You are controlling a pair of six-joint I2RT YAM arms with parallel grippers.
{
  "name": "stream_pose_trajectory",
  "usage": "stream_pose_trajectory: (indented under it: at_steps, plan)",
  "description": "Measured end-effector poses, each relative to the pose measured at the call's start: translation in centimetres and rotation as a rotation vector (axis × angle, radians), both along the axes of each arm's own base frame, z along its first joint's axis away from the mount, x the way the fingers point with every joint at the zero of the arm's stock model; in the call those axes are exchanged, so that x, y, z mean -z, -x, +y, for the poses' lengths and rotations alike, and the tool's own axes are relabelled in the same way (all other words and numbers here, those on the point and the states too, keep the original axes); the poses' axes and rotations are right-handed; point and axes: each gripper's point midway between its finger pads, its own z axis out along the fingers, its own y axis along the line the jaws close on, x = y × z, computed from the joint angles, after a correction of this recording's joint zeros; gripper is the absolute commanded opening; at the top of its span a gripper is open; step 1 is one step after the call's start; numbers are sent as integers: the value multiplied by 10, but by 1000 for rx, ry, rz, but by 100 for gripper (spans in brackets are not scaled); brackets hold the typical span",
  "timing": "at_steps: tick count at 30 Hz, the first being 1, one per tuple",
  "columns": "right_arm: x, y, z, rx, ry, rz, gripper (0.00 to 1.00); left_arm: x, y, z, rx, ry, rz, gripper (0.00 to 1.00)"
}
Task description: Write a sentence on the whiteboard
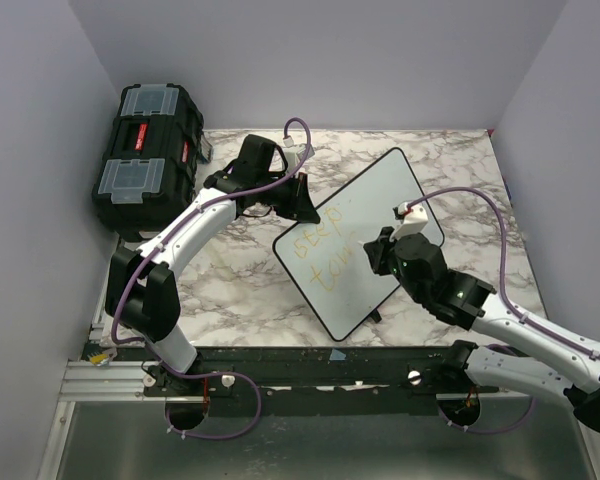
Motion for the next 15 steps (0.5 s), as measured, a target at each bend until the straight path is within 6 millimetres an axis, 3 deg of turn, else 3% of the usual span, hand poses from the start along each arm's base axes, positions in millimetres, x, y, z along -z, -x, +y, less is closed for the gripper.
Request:
stream_pose_trajectory:
  at_steps: [15]
  plan:
    - [5,-5,4,12,1,5,1,0,0,0,0,0,-1,0]
